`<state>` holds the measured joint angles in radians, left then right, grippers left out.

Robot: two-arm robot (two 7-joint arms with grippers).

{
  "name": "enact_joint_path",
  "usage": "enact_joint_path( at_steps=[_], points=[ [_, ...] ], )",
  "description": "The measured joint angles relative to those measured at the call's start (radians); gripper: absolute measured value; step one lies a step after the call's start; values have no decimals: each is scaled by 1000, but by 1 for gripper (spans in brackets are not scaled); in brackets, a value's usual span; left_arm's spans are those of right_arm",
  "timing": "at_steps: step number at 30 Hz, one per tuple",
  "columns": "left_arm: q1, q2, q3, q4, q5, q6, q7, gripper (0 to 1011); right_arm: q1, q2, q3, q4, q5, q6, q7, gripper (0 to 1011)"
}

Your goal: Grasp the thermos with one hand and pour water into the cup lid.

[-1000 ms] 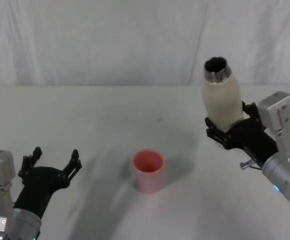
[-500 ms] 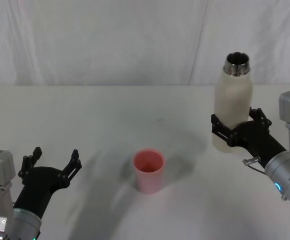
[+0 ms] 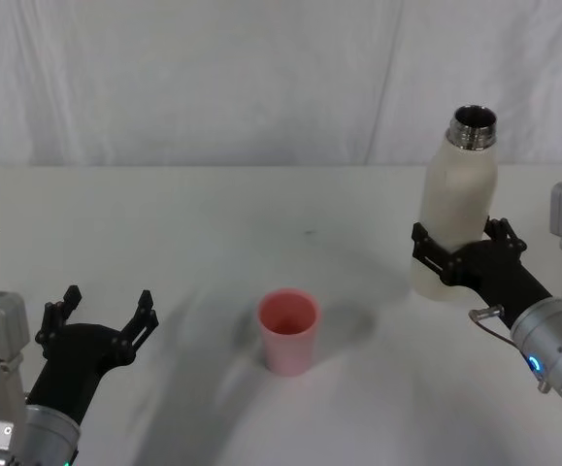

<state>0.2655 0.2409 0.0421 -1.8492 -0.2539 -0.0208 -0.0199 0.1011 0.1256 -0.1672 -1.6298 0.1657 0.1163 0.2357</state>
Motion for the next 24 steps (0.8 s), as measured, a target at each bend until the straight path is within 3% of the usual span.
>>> enact_joint_path(
  at_steps=[24],
  points=[
    [0,0,0,0,0,0,0,1001,8,20,-42,48,34,-23,-37,960]
  ],
)
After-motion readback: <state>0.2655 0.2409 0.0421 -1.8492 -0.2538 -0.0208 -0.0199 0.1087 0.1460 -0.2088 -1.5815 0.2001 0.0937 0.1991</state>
